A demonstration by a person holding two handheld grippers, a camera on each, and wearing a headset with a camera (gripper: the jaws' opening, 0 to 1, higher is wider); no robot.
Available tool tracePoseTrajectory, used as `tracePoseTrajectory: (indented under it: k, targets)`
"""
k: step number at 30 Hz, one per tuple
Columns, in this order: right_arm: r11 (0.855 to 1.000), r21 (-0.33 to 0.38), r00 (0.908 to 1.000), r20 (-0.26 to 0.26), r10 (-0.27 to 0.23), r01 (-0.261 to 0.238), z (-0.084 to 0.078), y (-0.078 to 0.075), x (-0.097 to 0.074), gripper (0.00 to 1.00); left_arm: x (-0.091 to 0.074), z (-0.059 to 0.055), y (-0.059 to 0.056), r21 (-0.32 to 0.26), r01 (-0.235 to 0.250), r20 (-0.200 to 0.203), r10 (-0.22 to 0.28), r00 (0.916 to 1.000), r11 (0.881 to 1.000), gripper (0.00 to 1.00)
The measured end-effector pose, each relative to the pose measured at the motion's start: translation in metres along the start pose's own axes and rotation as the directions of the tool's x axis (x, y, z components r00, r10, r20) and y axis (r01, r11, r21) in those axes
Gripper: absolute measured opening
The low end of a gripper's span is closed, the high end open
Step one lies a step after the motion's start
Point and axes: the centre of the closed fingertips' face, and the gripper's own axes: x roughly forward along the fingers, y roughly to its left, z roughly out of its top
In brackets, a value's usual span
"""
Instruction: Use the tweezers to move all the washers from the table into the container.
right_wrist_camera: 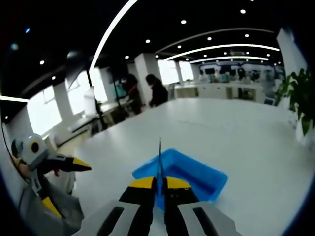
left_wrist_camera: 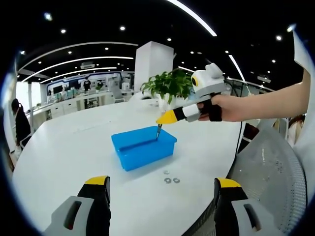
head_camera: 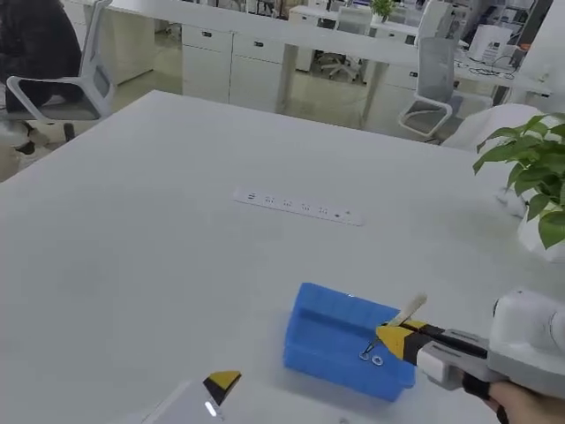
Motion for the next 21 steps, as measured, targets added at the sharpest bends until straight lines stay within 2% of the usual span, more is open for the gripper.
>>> tracePoseTrajectory:
  k: [5,10,13,17,21]
  targets:
    - [1.0,-0.011,0.9993,-0.027,0.026,-0.026,-0.009,0.017,-0.003,0.03,0.0,-0.002,0.001,0.003,-0.002,-0.01,0.002,0.9999,1.0,0.88]
    - [0.999,-0.01,0.9963,-0.069,0.051,-0.051,-0.025,0.025,0.001,0.03,0.001,-0.003,0.0,0.009,0.001,-0.016,-0.001,0.9999,1.0,0.88]
    - [0.997,0.01,0.9922,-0.102,0.071,-0.07,-0.04,0.028,0.007,0.04,0.001,-0.003,0.0,0.009,-0.001,-0.018,0.001,0.9998,1.0,0.88]
    - [0.997,0.026,0.9864,-0.147,0.074,-0.071,-0.06,0.027,0.013,0.04,0.001,-0.004,0.0,0.006,-0.001,-0.021,0.001,0.9998,1.0,0.88]
    - [0.997,0.038,0.9846,-0.157,0.077,-0.072,-0.066,0.027,0.015,0.04,0.001,-0.005,0.0,0.011,-0.003,-0.027,0.003,0.9996,1.0,0.87]
